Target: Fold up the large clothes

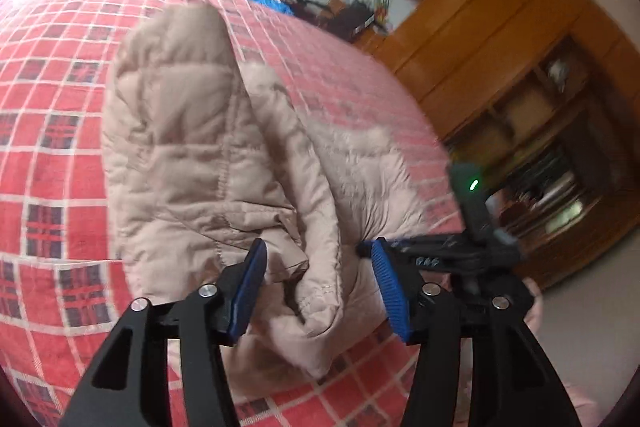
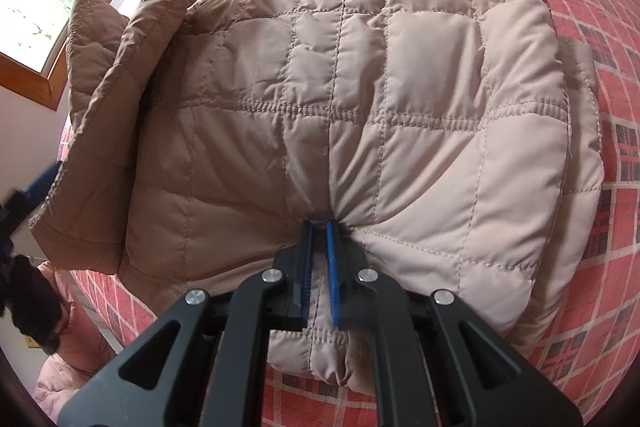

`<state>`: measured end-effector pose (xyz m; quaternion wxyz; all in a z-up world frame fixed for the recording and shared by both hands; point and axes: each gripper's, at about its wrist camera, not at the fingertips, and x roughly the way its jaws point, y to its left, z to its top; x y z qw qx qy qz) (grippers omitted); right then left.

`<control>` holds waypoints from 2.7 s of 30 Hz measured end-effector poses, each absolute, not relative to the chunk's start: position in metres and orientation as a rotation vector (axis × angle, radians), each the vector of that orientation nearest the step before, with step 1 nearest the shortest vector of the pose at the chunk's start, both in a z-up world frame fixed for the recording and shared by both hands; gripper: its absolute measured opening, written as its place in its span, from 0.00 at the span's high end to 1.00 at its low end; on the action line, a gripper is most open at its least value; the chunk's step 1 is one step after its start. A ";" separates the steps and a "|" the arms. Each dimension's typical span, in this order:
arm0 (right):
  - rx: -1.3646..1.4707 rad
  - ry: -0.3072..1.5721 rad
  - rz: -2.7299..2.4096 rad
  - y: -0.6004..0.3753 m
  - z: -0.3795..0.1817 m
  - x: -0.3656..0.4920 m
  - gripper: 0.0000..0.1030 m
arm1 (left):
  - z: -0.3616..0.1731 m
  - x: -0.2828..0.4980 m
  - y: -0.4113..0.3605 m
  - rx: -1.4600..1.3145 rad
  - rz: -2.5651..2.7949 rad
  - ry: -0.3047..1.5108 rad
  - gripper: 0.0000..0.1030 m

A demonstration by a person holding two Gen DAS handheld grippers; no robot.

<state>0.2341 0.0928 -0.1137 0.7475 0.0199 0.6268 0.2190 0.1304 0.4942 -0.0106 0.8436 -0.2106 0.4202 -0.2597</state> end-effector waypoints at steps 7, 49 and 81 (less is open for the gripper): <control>0.020 1.361 0.458 0.102 -0.100 0.236 0.88 | -0.028 0.142 0.564 -0.484 -0.316 0.880 0.48; 0.053 1.400 0.614 0.217 -0.075 0.253 0.70 | -0.063 0.160 0.478 -0.161 -0.249 0.993 0.46; 0.251 1.171 0.503 0.063 -0.017 0.226 0.92 | 0.000 0.136 0.429 -0.090 -0.365 0.850 0.46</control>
